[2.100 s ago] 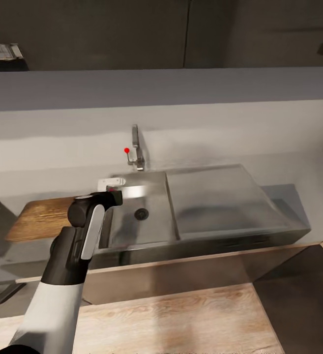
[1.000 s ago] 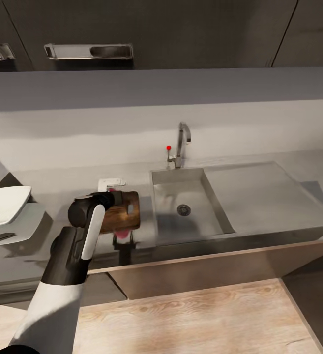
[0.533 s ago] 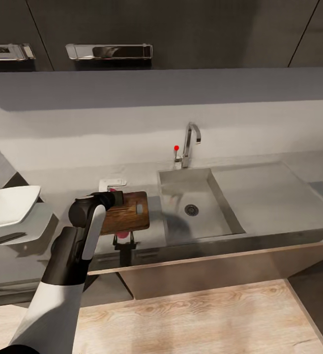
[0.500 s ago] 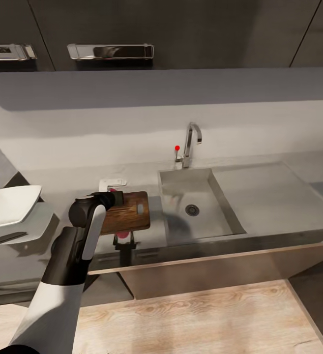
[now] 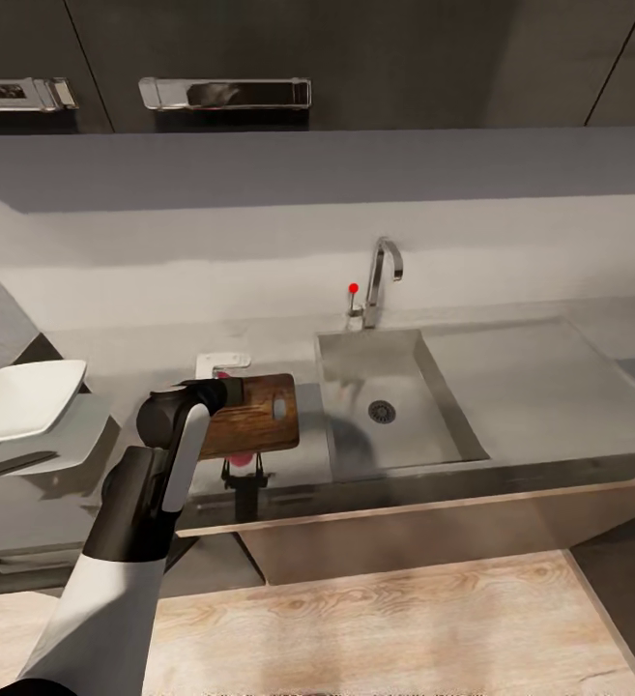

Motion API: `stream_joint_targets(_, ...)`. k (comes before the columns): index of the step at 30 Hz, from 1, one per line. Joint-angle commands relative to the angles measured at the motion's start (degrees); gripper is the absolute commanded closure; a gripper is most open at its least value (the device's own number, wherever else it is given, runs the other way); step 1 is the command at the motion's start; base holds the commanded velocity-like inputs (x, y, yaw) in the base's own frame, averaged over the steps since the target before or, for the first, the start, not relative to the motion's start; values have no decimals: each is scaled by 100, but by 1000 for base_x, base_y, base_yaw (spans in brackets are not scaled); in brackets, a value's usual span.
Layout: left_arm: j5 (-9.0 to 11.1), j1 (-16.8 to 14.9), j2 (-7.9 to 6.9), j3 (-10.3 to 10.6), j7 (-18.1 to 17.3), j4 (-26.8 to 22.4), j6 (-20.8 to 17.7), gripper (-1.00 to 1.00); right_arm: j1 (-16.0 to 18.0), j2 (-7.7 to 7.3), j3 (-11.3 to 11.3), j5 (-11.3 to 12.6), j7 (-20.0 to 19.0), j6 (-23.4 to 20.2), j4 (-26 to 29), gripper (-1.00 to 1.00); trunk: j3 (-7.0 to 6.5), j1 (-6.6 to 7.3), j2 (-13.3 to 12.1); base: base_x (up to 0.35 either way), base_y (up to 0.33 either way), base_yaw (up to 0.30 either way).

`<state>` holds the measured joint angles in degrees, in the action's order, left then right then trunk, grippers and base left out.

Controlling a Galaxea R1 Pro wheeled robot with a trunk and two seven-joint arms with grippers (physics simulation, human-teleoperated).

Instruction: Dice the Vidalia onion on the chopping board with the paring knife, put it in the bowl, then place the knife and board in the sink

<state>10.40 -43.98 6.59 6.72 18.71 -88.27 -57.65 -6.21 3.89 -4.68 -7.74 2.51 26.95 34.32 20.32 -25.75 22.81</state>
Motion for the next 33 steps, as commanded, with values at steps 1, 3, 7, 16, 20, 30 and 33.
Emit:
stream_joint_targets(1, 57, -5, 0, 6, 62, -1, -18, 100, -3, 6, -24, -61, 22, 4, 9, -100, 18, -3, 10, 0, 0, 0)
stream_joint_targets(3, 58, -5, 0, 10, 62, 1, -18, 100, -3, 6, -24, -61, 22, 4, 9, -100, 36, -3, 10, 0, 0, 0)
stream_joint_targets(7, 59, -5, 2, 7, 62, 27, -14, 100, -3, 6, -24, -61, 22, 4, 10, -100, 71, -3, 10, 0, 0, 0)
stream_joint_targets(16, 59, -5, 0, 11, 62, 46, -16, 100, -3, 6, -24, -61, 22, 4, 12, -100, 153, -3, 10, 0, 0, 0)
stream_joint_targets(20, 59, -5, 0, 10, 62, 47, -15, 100, -3, 6, -24, -61, 21, 4, 10, -100, 189, -3, 10, 0, 0, 0)
stream_joint_targets(30, 59, -5, 0, 11, 62, 47, -15, 100, -3, 6, -24, -61, 13, 4, 14, -100, 214, -3, 10, 0, 0, 0)
stream_joint_targets(33, 59, -5, 0, 8, 62, 47, -15, 100, -3, 6, -24, -65, 13, 8, 14, -100, 214, -3, 10, 0, 0, 0)
